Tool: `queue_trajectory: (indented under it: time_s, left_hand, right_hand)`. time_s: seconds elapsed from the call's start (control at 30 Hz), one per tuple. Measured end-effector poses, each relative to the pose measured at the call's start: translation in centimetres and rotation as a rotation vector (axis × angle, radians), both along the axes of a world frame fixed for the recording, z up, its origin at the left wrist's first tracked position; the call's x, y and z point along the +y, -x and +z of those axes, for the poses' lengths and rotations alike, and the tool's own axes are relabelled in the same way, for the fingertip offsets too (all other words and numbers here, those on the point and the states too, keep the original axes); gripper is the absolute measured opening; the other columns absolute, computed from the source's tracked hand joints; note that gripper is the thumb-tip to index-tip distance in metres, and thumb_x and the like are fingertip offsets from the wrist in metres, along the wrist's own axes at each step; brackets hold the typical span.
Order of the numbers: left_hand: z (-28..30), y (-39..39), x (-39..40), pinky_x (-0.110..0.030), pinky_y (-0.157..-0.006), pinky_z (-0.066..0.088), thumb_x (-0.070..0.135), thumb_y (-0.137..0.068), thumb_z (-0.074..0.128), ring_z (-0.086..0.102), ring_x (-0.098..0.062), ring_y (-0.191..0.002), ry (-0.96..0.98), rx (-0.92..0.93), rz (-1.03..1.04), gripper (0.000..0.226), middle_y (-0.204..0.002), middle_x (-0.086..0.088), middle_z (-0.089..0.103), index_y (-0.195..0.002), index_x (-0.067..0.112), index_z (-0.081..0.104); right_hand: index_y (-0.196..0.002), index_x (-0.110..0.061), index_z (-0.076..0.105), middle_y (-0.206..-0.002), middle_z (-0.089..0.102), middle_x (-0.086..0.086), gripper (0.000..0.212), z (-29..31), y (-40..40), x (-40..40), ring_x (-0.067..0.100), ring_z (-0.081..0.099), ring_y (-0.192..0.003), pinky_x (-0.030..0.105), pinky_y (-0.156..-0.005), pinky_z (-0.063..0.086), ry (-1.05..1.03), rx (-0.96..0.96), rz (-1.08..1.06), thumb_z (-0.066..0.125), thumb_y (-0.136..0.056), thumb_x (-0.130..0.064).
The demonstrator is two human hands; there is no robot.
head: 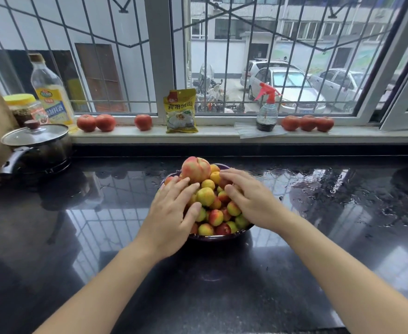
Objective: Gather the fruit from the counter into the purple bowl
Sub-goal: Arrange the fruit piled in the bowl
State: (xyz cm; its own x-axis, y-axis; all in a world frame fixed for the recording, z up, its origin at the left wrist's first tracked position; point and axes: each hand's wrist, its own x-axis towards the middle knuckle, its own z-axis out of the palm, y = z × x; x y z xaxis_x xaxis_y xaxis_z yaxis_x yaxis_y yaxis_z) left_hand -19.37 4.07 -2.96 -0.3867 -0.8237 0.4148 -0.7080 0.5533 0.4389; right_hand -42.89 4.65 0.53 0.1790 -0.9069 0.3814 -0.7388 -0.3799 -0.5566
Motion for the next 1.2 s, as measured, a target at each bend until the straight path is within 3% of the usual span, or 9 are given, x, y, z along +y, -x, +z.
queue_trajectory:
  time_s: [0.1, 0.27, 0.37, 0.5, 0.63, 0.8, 0.93, 1.07, 1.2]
  left_hand:
    - [0.4, 0.5, 0.4, -0.041, -0.132, 0.005, 0.064, -0.102, 0.026, 0.010, -0.007, -0.159, 0.066, -0.005, -0.031, 0.064, -0.168, 0.013, 0.031, -0.160, 0.037, 0.035]
    - [0.1, 1.0, 0.7, -0.047, -0.131, 0.014, 0.049, -0.102, 0.041, 0.029, -0.008, -0.154, 0.166, -0.033, -0.127, 0.056, -0.152, 0.014, 0.054, -0.155, 0.033, 0.046]
    - [-0.1, 0.8, 1.0, -0.041, -0.132, 0.006, 0.054, -0.102, 0.035, 0.011, 0.005, -0.155, 0.098, -0.016, -0.132, 0.059, -0.159, 0.026, 0.033, -0.159, 0.041, 0.034]
    - [0.1, 0.9, 1.1, -0.031, -0.128, -0.012, 0.073, -0.098, 0.012, -0.019, 0.005, -0.155, 0.002, -0.077, -0.035, 0.075, -0.171, 0.021, -0.009, -0.165, 0.041, 0.002]
    - [0.7, 0.8, 0.4, -0.036, -0.128, -0.014, 0.074, -0.097, 0.000, -0.017, -0.009, -0.159, -0.163, -0.043, 0.220, 0.087, -0.175, 0.005, -0.009, -0.168, 0.024, -0.002]
    - [1.0, 0.7, -0.8, -0.037, -0.130, -0.002, 0.064, -0.104, 0.011, -0.009, -0.014, -0.161, -0.229, -0.149, 0.220, 0.079, -0.176, 0.001, -0.002, -0.168, 0.018, 0.004]
    - [1.6, 0.1, -1.7, -0.033, -0.129, 0.001, 0.070, -0.099, 0.010, -0.007, -0.009, -0.161, -0.290, -0.042, 0.188, 0.085, -0.176, 0.005, -0.001, -0.168, 0.021, 0.004]
    - [1.7, 0.3, -1.9, -0.037, -0.127, 0.004, 0.073, -0.098, 0.012, -0.004, -0.010, -0.161, -0.367, 0.228, 0.203, 0.085, -0.176, 0.006, -0.005, -0.168, 0.025, 0.009]
    - [1.0, 0.5, -2.5, -0.040, -0.130, 0.003, 0.068, -0.103, 0.016, 0.000, -0.015, -0.162, -0.364, 0.250, 0.247, 0.079, -0.176, -0.002, 0.002, -0.167, 0.021, 0.015]
  right_hand:
    - [-0.144, -0.021, 0.053, -0.142, 0.053, -0.012, 0.047, -0.2, -0.8, 1.4, -0.004, 0.041, -0.130, 0.010, -0.112, 0.023, 0.052, -0.025, 0.095, 0.052, -0.099, -0.006]
    - [-0.136, -0.025, 0.059, -0.140, 0.058, -0.009, 0.045, 0.2, -0.1, 1.5, 0.003, 0.048, -0.133, 0.028, -0.116, 0.036, 0.039, -0.447, -0.039, 0.045, -0.100, 0.000]
    - [-0.141, -0.023, 0.057, -0.142, 0.053, -0.011, 0.038, 0.3, 0.5, 1.1, 0.009, 0.039, -0.142, 0.035, -0.121, 0.026, -0.064, -0.271, -0.136, 0.043, -0.107, -0.015]
    - [-0.149, -0.031, 0.047, -0.158, 0.041, -0.008, 0.050, -1.0, -0.7, 0.6, 0.009, 0.020, -0.152, 0.040, -0.126, 0.005, -0.073, 0.127, 0.024, 0.033, -0.103, -0.043]
    - [-0.153, -0.029, 0.041, -0.162, 0.032, -0.007, 0.045, -0.1, 0.2, -0.9, 0.011, 0.015, -0.153, 0.036, -0.125, 0.002, -0.079, -0.025, -0.106, 0.035, -0.109, -0.037]
    - [-0.160, -0.027, 0.025, -0.168, 0.017, -0.006, 0.058, 0.1, 1.1, -3.4, 0.012, 0.007, -0.155, 0.038, -0.126, 0.004, -0.313, 0.115, -0.139, 0.026, -0.107, -0.051]
    - [-0.159, -0.027, 0.027, -0.167, 0.017, -0.007, 0.056, 0.7, 0.7, -3.7, 0.009, 0.008, -0.154, 0.032, -0.126, 0.005, -0.302, 0.115, -0.063, 0.027, -0.108, -0.050]
    - [-0.158, -0.024, 0.032, -0.164, 0.028, -0.005, 0.058, 1.0, 1.8, -3.4, 0.008, 0.024, -0.150, 0.035, -0.126, 0.014, -0.248, -0.306, -0.152, 0.025, -0.108, -0.051]
    - [-0.159, -0.023, 0.027, -0.166, 0.021, -0.004, 0.064, -0.2, 2.2, -2.5, 0.009, 0.016, -0.153, 0.034, -0.126, 0.009, -0.336, -0.224, -0.184, 0.020, -0.105, -0.057]
